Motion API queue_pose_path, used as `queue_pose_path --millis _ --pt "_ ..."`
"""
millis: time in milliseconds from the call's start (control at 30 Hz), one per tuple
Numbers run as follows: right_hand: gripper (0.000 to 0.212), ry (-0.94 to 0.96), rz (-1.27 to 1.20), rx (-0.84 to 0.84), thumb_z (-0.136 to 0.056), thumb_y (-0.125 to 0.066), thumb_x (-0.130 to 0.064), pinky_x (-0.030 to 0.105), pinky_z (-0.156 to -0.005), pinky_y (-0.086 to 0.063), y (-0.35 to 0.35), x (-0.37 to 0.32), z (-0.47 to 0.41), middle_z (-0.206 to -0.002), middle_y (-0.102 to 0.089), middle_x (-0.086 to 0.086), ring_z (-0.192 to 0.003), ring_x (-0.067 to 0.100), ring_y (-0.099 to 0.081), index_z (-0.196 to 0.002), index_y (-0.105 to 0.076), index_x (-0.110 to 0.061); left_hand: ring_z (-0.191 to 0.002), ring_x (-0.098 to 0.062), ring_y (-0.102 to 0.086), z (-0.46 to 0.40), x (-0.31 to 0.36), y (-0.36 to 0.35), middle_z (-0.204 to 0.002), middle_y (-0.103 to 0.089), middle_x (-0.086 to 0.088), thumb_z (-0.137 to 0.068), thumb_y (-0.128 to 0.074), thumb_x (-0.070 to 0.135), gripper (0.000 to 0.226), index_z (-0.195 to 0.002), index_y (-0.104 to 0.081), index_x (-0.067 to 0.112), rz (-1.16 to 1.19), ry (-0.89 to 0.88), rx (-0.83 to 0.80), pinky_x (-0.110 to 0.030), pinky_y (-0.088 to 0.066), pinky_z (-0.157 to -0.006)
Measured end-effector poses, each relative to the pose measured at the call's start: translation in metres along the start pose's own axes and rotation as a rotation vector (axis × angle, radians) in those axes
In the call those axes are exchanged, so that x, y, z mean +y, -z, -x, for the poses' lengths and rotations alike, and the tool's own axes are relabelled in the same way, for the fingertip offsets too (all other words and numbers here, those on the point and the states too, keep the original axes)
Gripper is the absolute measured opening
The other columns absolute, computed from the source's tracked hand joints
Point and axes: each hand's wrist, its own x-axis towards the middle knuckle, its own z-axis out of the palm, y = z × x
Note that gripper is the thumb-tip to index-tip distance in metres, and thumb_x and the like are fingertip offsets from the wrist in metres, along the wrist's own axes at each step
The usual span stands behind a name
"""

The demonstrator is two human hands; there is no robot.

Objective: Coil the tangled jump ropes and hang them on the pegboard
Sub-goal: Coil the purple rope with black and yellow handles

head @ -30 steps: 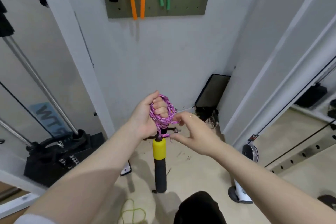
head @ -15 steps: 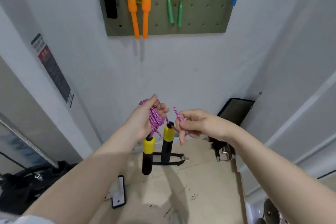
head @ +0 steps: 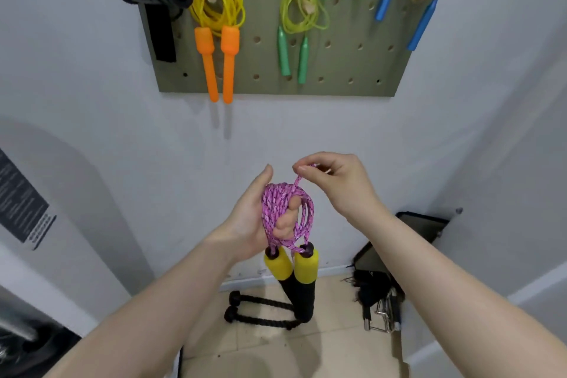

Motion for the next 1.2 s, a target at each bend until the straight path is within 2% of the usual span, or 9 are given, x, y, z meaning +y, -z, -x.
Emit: queue_pose_path --millis 100,167,267,400,500,700,833,1000,1200 --pt "0.015 -0.151 0.073 -0.093 -0.084 -0.065 -0.007 0.009 -0.061 -0.038 0.013 0.027 -0.009 -0.072 -0.062 -0.008 -0.063 -0.003 -0.052 -0.074 -0.066 -0.017 -0.034 -0.006 -0.026 -0.014 0.007 0.005 -0.041 -0.034 0.006 -0.084 -0.05 0.044 0.039 -0.056 -0.05 0.017 -0.168 0.0 0.017 -0.019 -0.02 -0.041" --pt "0.013 -0.22 0.227 -0.16 -0.086 -0.063 -0.008 0.012 -0.072 -0.039 0.021 0.034 -0.017 -0.094 -0.062 -0.005 -0.086 0.001 -0.055 -0.088 -0.062 -0.021 -0.035 -0.006 -0.021 -0.021 0.01 0.005 -0.041 -0.029 0.006 -0.081 -0.054 0.035 0.036 -0.051 -0.041 0.02 -0.273 0.057 0.06 -0.019 -0.016 -0.042" --pt "0.03 -0.053 0.206 -0.077 -0.091 -0.047 -0.007 0.015 -0.093 -0.033 0.021 0.021 -0.027 -0.127 -0.05 -0.007 -0.116 0.005 -0.043 -0.113 -0.052 -0.026 -0.035 -0.006 -0.019 -0.028 0.018 0.007 -0.041 -0.026 0.006 -0.083 -0.054 0.029 0.038 -0.051 -0.036 0.019 -0.31 0.144 0.072 -0.017 -0.015 -0.038" --pt "0.045 0.044 0.172 -0.397 -0.093 -0.041 -0.03 0.016 -0.104 -0.032 0.002 0.007 -0.03 -0.134 -0.047 -0.007 -0.122 0.001 -0.042 -0.137 -0.04 -0.021 -0.031 -0.005 -0.019 -0.039 0.038 0.006 -0.035 -0.026 0.007 -0.075 -0.049 0.021 0.038 -0.038 -0.038 0.022 -0.479 0.178 -0.009 -0.019 -0.014 -0.039" --pt "0.044 0.0 0.059 -0.502 -0.097 -0.041 -0.029 0.017 -0.105 -0.034 0.001 0.016 -0.032 -0.133 -0.048 -0.006 -0.121 0.001 -0.045 -0.139 -0.036 -0.019 -0.029 -0.005 -0.022 -0.043 0.052 0.01 -0.033 -0.028 0.007 -0.061 -0.05 0.022 0.028 -0.036 -0.038 0.022 -0.515 0.184 -0.123 -0.02 -0.016 -0.039" --pt "0.028 0.06 -0.05 -0.345 -0.095 -0.036 -0.032 0.018 -0.093 -0.043 -0.001 0.023 -0.052 -0.107 -0.063 -0.009 -0.103 0.001 -0.058 -0.115 -0.055 -0.023 -0.031 -0.009 -0.031 -0.055 0.083 0.022 -0.035 -0.038 0.003 -0.066 -0.05 0.021 0.025 -0.041 -0.046 0.018 -0.466 0.217 -0.158 -0.018 -0.029 -0.038" --pt "0.031 0.107 -0.094 -0.176 -0.102 -0.025 -0.02 0.02 -0.067 -0.049 -0.013 0.016 -0.07 -0.062 -0.056 0.0 -0.061 0.008 -0.06 -0.11 -0.053 -0.008 -0.039 -0.013 -0.055 -0.068 0.109 0.019 -0.049 -0.06 -0.009 -0.09 -0.041 0.017 0.043 -0.053 -0.06 0.005 -0.486 0.249 -0.033 -0.02 -0.049 -0.045" --pt "0.023 0.121 0.135 0.09 -0.097 -0.03 -0.032 0.025 -0.071 -0.045 -0.023 0.012 -0.099 -0.073 -0.057 -0.009 -0.072 0.012 -0.057 -0.105 -0.05 -0.022 -0.046 -0.012 -0.055 -0.079 0.134 0.028 -0.053 -0.06 -0.005 -0.092 -0.052 0.011 0.032 -0.062 -0.059 0.004 -0.585 0.043 0.121 -0.019 -0.048 -0.049" --pt "0.023 0.094 0.136 0.348 -0.1 -0.036 -0.023 0.022 -0.056 -0.038 -0.027 0.006 -0.117 -0.068 -0.054 -0.002 -0.058 0.006 -0.046 -0.093 -0.055 -0.013 -0.054 -0.011 -0.053 -0.093 0.131 0.033 -0.057 -0.058 0.004 -0.087 -0.064 0.029 0.016 -0.088 -0.058 0.014 -0.808 -0.227 0.3 -0.025 -0.043 -0.056"
